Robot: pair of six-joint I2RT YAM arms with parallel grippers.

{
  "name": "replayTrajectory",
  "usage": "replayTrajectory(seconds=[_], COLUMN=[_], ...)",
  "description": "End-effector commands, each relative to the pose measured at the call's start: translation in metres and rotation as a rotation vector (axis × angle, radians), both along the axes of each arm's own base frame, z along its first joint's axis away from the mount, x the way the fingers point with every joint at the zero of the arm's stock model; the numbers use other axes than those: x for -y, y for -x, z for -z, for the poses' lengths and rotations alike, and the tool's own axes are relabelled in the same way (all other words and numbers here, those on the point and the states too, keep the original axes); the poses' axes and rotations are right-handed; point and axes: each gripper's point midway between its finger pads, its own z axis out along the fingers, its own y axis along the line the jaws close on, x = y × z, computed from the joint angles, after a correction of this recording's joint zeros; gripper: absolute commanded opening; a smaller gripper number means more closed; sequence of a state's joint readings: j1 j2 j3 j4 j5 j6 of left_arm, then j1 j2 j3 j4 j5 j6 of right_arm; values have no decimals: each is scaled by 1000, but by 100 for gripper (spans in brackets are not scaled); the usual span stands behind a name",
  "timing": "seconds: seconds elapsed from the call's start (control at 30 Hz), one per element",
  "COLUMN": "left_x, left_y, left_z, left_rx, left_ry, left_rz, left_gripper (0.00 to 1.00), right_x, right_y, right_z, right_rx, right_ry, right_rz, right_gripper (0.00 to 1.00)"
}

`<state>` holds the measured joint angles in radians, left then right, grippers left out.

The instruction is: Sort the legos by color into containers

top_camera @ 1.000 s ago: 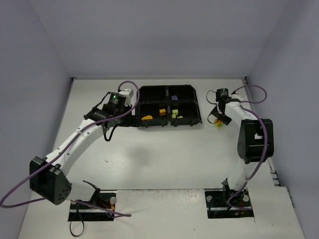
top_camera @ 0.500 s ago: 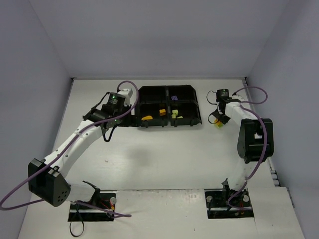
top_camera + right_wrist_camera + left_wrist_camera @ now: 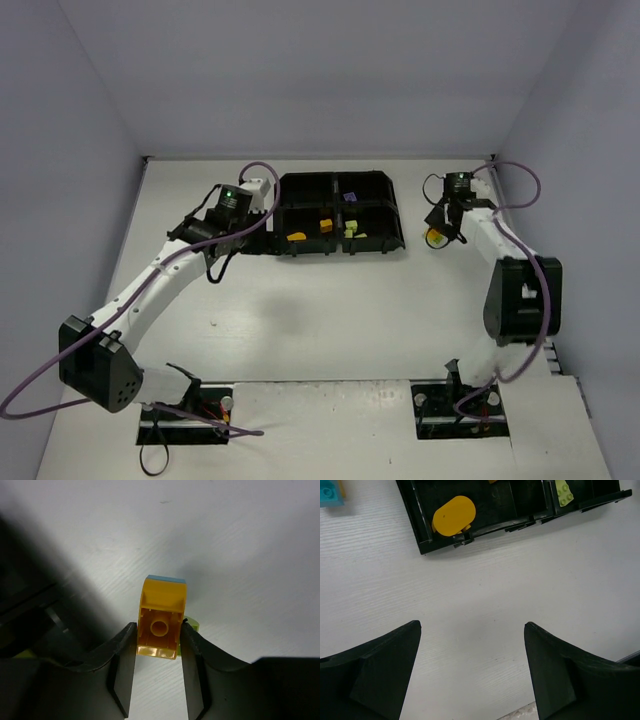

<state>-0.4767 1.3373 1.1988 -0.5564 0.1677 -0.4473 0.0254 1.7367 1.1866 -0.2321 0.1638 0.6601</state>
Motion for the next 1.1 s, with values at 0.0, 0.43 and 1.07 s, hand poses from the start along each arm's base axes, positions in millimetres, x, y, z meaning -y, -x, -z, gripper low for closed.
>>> replayTrajectory(seconds=[0.0, 0.43, 1.07], left_x=[22, 104, 204], left_y=[-15, -13, -14], left_z=[-41, -110, -155], left_rx=[111, 416, 787], left_ry=[105, 232, 314], left_rz=[55, 187, 263], left_gripper=[77, 77, 77], right_x=[-21, -112, -136], right_y=[-19, 27, 71], right_z=[-104, -233, -273], right_rx=[326, 790, 881], right_ry=[-49, -490, -773], right_rz=[-174, -480, -294], right_gripper=[0, 0, 0])
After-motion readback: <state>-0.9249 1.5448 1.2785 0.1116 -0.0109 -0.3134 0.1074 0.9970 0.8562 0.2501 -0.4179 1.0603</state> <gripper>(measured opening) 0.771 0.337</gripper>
